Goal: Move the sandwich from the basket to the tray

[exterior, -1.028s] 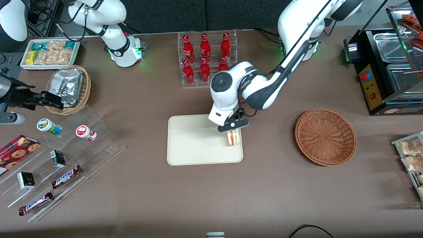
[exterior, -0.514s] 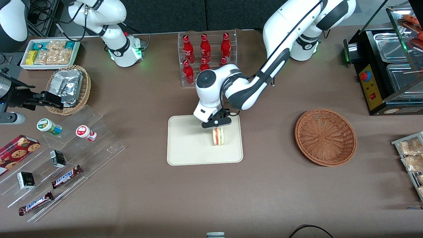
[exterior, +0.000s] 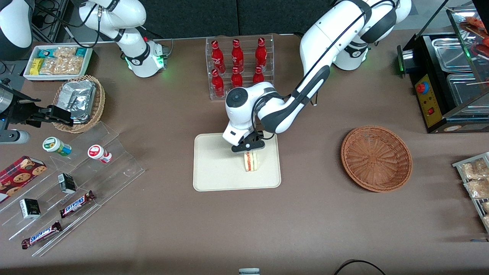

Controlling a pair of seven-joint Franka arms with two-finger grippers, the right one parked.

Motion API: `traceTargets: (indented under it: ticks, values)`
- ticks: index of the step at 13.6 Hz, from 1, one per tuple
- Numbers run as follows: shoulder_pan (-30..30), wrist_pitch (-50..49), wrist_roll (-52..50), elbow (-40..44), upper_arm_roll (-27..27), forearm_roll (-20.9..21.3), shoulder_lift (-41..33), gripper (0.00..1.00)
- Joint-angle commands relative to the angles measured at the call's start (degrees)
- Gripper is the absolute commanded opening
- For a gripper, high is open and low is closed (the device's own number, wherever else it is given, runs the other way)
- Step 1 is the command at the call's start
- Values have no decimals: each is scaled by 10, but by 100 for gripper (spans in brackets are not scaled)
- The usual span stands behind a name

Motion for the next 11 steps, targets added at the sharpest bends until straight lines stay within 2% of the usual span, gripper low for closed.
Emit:
traceTargets:
  ticks: [1,4,6,7,11]
  values:
    - [-10,-12,-12,28,6,12,7,100]
    - [-6,-101,-13,64,1,1,-11,100]
    - [-3,-153,-3,83,3,-46,-41,100]
    - [-2,-162,-3,84,6,-53,-61,100]
    - [29,-245,-1,83,1,-58,-128,100]
